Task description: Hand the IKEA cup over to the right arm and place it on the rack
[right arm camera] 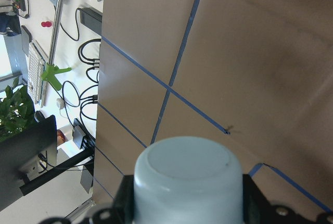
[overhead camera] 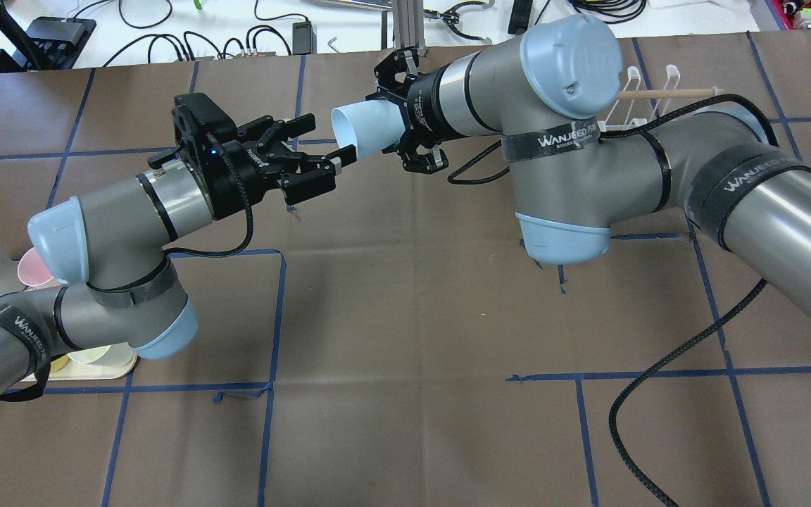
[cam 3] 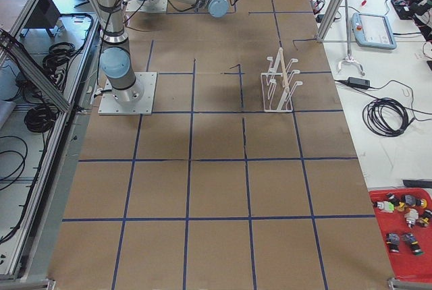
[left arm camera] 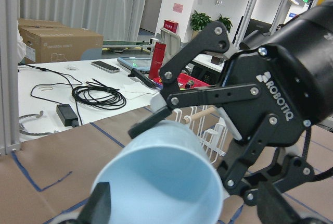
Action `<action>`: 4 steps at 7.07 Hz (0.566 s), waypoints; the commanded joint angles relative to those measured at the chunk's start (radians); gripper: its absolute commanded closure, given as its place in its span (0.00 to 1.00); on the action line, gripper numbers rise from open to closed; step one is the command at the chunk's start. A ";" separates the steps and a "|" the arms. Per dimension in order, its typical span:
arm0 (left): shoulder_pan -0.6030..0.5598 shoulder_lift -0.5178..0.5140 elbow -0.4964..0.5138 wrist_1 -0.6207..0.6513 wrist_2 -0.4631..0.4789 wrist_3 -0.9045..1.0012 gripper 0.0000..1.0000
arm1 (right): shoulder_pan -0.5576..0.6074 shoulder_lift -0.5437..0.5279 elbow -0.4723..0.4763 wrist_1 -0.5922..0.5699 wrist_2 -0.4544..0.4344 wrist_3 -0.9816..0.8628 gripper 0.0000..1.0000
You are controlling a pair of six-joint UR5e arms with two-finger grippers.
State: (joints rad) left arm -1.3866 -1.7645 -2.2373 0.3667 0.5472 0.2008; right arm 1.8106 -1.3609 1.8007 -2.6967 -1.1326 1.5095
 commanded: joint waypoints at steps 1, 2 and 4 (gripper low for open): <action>0.092 0.000 -0.002 0.020 -0.003 -0.003 0.01 | -0.060 0.005 -0.029 -0.005 -0.033 -0.006 0.86; 0.119 -0.001 0.008 0.014 0.043 -0.003 0.01 | -0.107 0.006 -0.037 -0.002 -0.045 -0.041 0.89; 0.124 0.000 0.028 -0.073 0.338 -0.008 0.01 | -0.164 0.012 -0.038 -0.002 -0.160 -0.394 0.90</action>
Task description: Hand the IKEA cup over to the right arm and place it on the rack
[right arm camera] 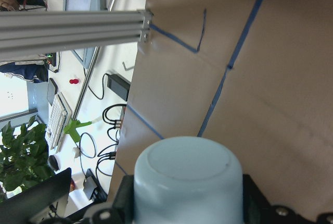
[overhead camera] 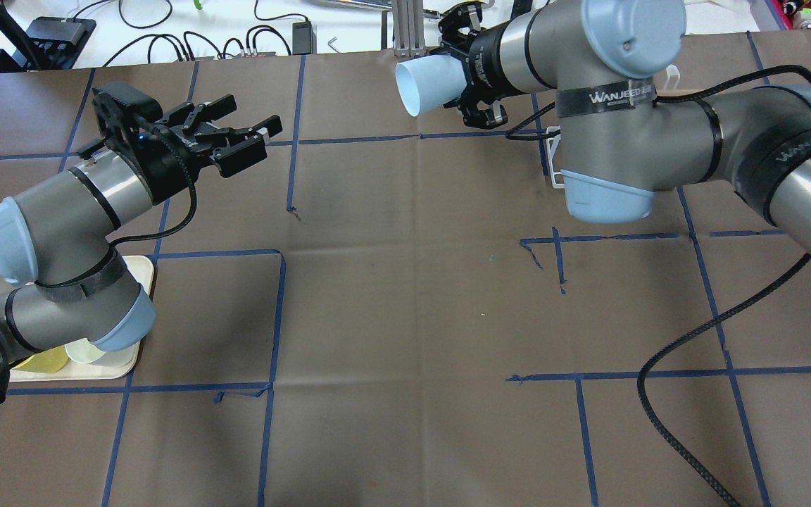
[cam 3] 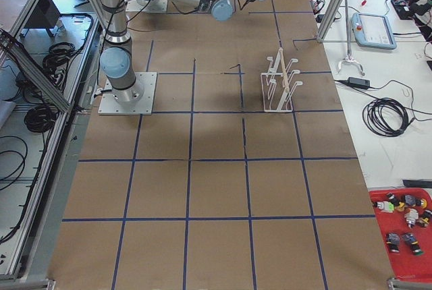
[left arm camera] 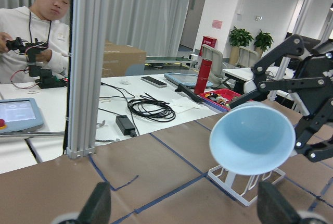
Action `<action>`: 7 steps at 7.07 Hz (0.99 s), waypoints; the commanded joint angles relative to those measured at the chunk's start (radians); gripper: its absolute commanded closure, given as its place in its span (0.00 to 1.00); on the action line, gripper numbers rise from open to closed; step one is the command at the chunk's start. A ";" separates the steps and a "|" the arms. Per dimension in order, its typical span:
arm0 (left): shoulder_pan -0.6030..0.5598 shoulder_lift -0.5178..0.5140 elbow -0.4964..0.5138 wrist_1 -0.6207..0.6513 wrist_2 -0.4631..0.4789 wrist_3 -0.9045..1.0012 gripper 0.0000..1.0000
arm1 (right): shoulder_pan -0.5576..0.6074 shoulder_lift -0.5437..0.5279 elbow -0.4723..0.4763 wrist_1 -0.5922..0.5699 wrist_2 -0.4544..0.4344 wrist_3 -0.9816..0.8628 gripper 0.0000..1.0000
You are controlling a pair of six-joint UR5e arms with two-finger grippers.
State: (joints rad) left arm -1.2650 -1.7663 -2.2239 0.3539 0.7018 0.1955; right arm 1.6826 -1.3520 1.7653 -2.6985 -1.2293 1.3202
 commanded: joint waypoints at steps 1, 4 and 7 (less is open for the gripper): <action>-0.023 0.002 0.092 -0.163 0.335 -0.017 0.01 | -0.088 0.004 -0.015 -0.007 -0.076 -0.351 0.90; -0.178 0.002 0.388 -0.696 0.682 -0.077 0.00 | -0.191 0.104 -0.093 -0.152 -0.146 -0.921 0.90; -0.300 0.072 0.561 -1.366 0.889 -0.206 0.00 | -0.254 0.216 -0.173 -0.322 -0.159 -1.320 0.90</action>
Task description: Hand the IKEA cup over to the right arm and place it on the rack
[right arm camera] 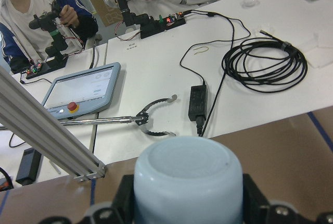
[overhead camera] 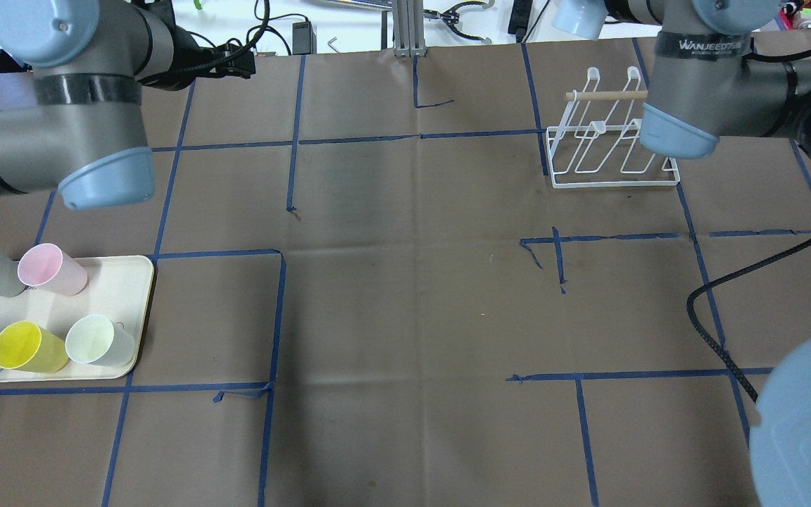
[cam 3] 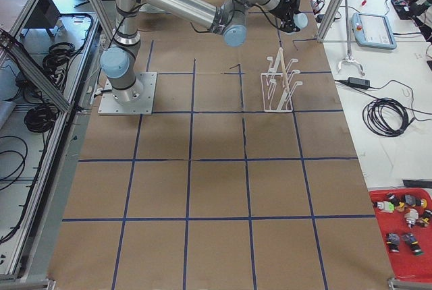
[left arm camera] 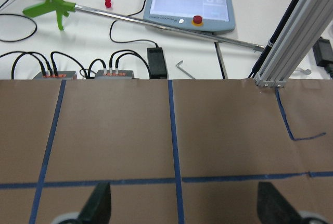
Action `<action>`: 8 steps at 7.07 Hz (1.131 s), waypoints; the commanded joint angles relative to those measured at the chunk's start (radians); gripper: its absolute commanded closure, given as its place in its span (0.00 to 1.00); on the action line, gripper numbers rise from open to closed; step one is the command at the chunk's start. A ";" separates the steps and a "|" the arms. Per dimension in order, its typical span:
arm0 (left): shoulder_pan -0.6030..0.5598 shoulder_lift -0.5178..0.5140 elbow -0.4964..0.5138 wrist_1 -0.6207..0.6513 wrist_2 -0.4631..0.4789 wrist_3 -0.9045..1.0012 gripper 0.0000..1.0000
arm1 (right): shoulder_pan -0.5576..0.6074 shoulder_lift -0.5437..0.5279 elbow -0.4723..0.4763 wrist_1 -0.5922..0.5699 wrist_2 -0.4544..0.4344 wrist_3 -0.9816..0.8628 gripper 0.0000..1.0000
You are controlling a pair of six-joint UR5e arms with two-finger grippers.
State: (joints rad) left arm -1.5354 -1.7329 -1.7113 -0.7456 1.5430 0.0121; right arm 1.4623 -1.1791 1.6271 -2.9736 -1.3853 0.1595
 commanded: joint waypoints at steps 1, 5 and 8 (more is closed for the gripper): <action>-0.022 0.090 0.050 -0.446 0.049 -0.021 0.00 | -0.042 0.082 -0.039 -0.098 -0.003 -0.232 0.90; -0.005 0.200 0.073 -0.734 -0.023 -0.021 0.00 | -0.039 0.133 0.043 -0.179 -0.078 -0.253 0.90; 0.068 0.207 0.052 -0.755 0.006 -0.003 0.00 | -0.002 0.119 0.080 -0.209 -0.141 -0.242 0.89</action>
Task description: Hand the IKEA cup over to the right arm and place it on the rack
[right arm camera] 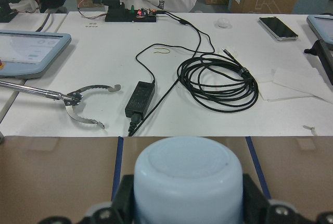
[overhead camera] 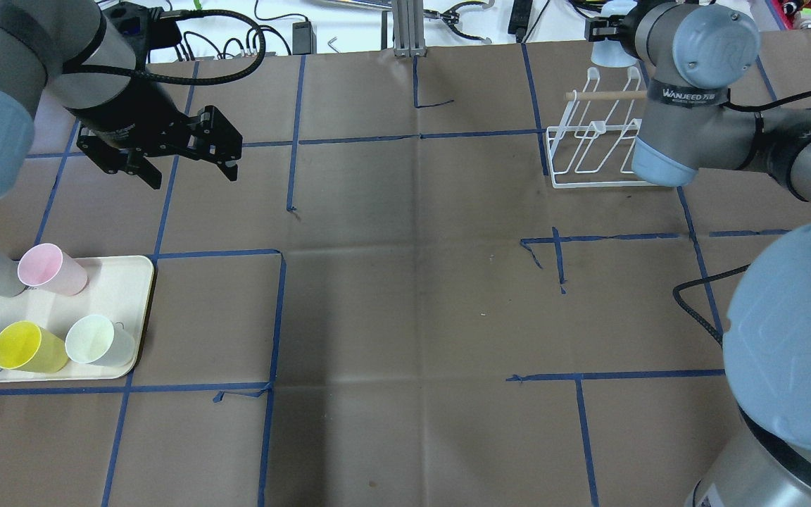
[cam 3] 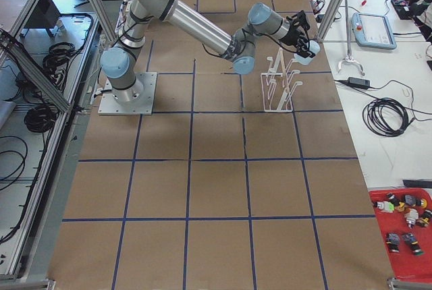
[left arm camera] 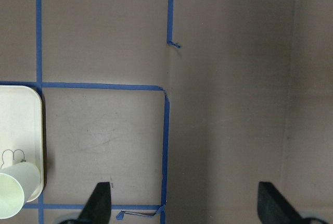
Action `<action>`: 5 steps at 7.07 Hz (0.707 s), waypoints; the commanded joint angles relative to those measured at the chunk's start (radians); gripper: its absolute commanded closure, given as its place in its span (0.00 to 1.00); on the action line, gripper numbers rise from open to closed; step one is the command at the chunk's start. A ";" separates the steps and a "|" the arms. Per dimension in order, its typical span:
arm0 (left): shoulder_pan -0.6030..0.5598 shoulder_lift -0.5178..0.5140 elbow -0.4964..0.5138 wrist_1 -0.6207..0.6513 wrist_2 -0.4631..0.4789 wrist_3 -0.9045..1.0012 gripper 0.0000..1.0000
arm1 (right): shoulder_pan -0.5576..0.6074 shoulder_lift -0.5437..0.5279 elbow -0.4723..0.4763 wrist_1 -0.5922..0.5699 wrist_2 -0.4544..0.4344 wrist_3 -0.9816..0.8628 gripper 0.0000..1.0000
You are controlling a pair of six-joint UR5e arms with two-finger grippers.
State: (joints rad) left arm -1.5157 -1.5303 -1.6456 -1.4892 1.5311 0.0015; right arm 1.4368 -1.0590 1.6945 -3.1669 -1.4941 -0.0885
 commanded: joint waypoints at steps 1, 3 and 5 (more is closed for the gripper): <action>0.115 0.015 -0.026 -0.017 0.018 0.018 0.00 | 0.042 -0.001 0.014 -0.019 -0.034 0.006 0.89; 0.202 0.042 -0.063 -0.011 0.021 0.154 0.00 | 0.043 0.014 0.016 -0.040 -0.034 0.007 0.89; 0.337 0.108 -0.171 -0.003 0.017 0.317 0.00 | 0.043 0.028 0.019 -0.039 -0.032 0.009 0.89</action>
State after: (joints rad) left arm -1.2616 -1.4631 -1.7493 -1.4990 1.5505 0.2079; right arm 1.4797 -1.0381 1.7112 -3.2040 -1.5267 -0.0804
